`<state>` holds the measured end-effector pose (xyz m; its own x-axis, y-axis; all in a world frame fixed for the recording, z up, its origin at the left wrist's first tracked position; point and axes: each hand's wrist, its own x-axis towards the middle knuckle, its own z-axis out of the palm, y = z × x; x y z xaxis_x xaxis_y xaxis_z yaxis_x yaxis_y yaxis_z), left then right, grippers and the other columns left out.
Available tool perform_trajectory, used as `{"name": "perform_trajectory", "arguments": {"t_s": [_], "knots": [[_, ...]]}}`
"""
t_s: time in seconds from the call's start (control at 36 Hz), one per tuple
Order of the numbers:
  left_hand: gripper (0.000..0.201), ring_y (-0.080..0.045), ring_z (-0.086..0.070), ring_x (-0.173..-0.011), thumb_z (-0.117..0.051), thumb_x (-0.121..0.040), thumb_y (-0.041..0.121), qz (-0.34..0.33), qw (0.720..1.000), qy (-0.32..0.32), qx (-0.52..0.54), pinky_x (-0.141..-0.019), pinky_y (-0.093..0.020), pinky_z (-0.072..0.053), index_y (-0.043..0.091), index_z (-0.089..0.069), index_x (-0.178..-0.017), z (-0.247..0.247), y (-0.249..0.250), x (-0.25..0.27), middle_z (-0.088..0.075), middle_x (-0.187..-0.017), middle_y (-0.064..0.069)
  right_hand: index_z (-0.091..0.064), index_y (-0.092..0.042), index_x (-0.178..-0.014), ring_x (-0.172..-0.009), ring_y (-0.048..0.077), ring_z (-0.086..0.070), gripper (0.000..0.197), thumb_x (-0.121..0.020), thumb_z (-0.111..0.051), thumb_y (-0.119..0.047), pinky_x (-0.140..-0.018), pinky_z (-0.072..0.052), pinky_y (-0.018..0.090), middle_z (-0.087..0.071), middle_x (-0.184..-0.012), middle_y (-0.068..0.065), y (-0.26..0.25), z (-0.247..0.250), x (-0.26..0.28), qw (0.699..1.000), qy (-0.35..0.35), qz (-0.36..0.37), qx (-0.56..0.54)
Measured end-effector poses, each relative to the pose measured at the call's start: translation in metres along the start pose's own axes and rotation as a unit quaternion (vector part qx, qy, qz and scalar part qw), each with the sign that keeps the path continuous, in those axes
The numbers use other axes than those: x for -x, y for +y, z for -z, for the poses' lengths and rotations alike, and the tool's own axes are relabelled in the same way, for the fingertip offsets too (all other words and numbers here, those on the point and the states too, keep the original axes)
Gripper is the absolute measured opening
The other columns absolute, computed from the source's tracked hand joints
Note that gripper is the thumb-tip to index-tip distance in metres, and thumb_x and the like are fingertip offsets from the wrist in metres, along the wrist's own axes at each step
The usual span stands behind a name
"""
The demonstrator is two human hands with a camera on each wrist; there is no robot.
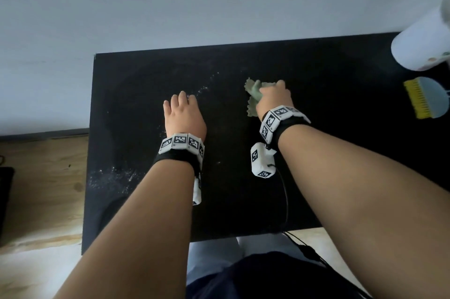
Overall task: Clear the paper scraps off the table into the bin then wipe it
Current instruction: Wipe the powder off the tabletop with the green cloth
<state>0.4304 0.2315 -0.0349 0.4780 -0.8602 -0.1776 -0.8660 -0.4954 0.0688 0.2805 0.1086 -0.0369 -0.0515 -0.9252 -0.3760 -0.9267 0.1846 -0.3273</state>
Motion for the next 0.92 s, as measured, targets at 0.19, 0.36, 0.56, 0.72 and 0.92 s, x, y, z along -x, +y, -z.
{"name": "perform_trajectory", "arguments": {"t_s": [0.19,0.36,0.56,0.72,0.92], "knots": [[0.048,-0.029,-0.026,-0.14,-0.039,-0.092,0.011,-0.008,1.0,-0.003,-0.011,-0.119,-0.045,-0.014,0.011,-0.04,-0.14,0.001,-0.01,-0.015,-0.031,-0.151,-0.011,-0.057,-0.014,-0.123,-0.114,0.03,-0.052,0.033,-0.092,-0.053,-0.027,-0.094,-0.047,0.041,-0.046,-0.13,0.011,-0.037,-0.019,0.021,0.987,-0.096,0.125,0.001],[0.046,-0.03,-0.027,-0.139,-0.039,-0.092,0.01,-0.012,1.0,-0.007,-0.018,-0.119,-0.046,-0.014,0.011,-0.041,-0.138,0.002,-0.02,-0.028,-0.032,-0.15,-0.011,-0.054,-0.016,-0.122,-0.112,0.03,-0.055,0.037,-0.089,-0.057,-0.033,-0.087,-0.049,0.039,-0.051,-0.124,0.009,-0.054,-0.008,-0.004,0.996,-0.03,0.046,-0.066],[0.043,-0.03,-0.027,-0.139,-0.041,-0.093,0.012,-0.016,1.0,-0.001,-0.023,-0.119,-0.046,-0.014,0.01,-0.042,-0.136,0.003,-0.032,-0.043,-0.032,-0.15,-0.011,-0.05,-0.016,-0.134,-0.127,0.028,-0.039,0.039,-0.098,-0.045,-0.028,-0.096,-0.041,0.042,-0.035,-0.139,0.01,-0.058,-0.001,-0.041,1.0,0.018,0.008,0.023],[0.045,-0.03,-0.029,-0.138,-0.045,-0.091,0.012,-0.01,1.0,0.004,-0.024,-0.118,-0.046,-0.015,0.01,-0.043,-0.136,0.005,-0.043,-0.049,-0.034,-0.148,-0.011,-0.046,-0.012,-0.128,-0.115,0.026,-0.054,0.052,-0.092,-0.048,-0.049,-0.076,-0.04,0.034,-0.047,-0.133,0.007,-0.093,-0.017,-0.032,0.994,-0.019,-0.029,-0.106],[0.045,-0.03,-0.03,-0.137,-0.045,-0.09,0.011,0.0,1.0,0.009,-0.025,-0.118,-0.047,-0.015,0.01,-0.044,-0.135,0.009,-0.054,-0.054,-0.035,-0.146,-0.011,-0.054,-0.014,-0.116,-0.089,0.021,-0.061,0.037,-0.084,-0.066,-0.027,-0.07,-0.049,0.029,-0.058,-0.115,0.005,-0.11,-0.044,-0.016,0.987,-0.112,0.102,-0.059]]}}
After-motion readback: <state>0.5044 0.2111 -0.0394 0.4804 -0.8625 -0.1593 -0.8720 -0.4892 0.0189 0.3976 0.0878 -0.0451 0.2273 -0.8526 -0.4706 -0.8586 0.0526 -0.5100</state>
